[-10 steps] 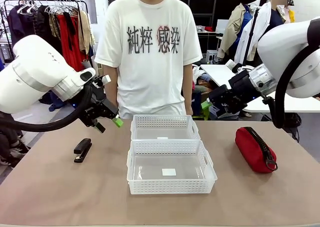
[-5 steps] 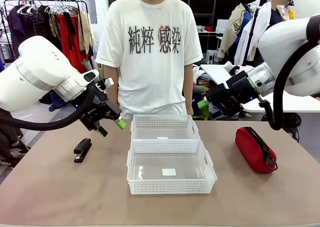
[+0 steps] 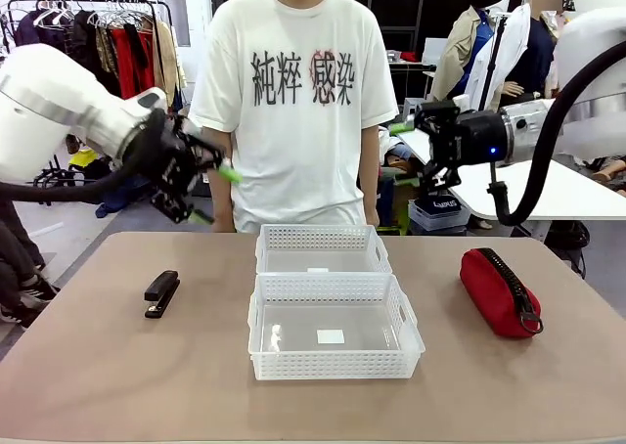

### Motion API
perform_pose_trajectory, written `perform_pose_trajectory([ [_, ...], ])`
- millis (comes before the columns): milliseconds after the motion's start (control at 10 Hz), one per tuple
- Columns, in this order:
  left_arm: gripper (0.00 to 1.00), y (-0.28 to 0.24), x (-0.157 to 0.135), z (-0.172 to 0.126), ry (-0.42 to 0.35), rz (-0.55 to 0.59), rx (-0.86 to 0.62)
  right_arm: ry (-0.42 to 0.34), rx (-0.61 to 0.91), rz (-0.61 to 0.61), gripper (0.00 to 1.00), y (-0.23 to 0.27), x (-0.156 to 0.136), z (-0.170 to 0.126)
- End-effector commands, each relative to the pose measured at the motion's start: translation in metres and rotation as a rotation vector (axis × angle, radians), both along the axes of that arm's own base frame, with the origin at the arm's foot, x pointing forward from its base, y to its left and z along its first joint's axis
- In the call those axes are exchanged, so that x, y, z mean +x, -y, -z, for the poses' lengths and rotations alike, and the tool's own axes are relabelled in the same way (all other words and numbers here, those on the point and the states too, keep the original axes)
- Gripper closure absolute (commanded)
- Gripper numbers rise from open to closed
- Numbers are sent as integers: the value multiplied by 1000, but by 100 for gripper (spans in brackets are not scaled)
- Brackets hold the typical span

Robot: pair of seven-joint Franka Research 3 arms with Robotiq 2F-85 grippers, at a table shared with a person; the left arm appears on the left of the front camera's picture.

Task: Distribute items into two baskets.
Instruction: Pick up the Pencil pouch that the person points to.

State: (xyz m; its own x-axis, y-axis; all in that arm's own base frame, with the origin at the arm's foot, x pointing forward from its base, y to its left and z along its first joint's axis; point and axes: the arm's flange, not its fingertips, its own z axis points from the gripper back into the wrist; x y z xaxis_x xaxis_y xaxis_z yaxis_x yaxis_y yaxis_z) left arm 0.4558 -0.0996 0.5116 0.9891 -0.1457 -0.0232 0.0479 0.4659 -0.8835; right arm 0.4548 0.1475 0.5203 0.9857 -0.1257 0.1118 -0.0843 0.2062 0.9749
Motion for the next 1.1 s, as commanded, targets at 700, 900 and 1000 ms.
perform_pose_trajectory([
  [700, 0, -25, 15, -33, -12, -159, -467, -43, 134, -89, 0, 40, 52, -33],
  [900, 0, -26, 23, -37, -44, -178, -429, -27, 130, -67, 0, 36, 45, -29],
  [1000, 0, -26, 23, -37, -44, -178, -429, -27, 130, -67, 0, 36, 45, -29],
])
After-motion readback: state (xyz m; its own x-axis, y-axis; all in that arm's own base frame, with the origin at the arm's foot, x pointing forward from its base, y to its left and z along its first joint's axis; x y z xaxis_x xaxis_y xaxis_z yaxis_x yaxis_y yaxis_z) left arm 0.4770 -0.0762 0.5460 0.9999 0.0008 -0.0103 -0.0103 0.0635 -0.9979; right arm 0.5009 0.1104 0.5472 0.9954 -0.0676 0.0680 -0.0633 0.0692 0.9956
